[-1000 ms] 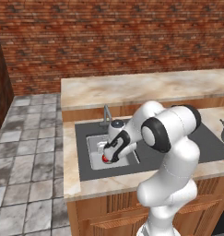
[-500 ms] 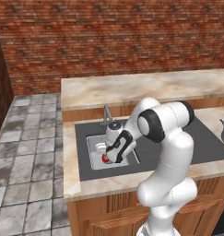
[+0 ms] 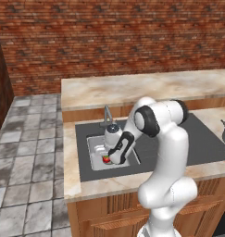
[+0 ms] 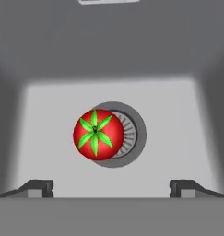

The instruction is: Dump the tomato from the pot into the sink. Then turn on the water and wash the tomato. Then turn off the water and put the tomato back in the pot.

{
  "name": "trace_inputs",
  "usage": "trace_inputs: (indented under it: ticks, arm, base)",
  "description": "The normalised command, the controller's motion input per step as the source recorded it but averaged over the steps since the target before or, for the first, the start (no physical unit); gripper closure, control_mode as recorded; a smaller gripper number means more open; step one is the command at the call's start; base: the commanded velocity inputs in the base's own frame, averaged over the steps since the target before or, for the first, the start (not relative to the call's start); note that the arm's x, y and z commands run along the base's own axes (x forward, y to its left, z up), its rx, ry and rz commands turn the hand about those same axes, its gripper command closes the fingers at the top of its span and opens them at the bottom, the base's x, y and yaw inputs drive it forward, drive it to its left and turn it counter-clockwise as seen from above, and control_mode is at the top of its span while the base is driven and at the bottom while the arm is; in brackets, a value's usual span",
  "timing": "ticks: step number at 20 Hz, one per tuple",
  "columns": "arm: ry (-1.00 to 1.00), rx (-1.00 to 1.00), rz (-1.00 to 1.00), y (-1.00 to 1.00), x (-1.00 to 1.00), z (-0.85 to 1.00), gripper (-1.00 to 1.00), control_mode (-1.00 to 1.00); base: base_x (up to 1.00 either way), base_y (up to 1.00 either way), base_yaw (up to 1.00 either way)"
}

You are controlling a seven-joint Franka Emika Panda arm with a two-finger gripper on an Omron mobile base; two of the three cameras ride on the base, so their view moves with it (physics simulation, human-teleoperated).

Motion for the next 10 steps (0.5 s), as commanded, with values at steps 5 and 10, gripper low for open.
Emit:
trace_inputs:
  ticks: [5, 10]
  arm:
    - [0.0, -0.01, 0.0, 0.04, 0.26, -0.25, -1.0, -1.0]
    - [0.0, -0.01, 0.0, 0.0, 0.24, -0.24, -1.0, -1.0]
  base:
    - [0.0, 0.0, 0.0]
    - [0.0, 0.0, 0.0]
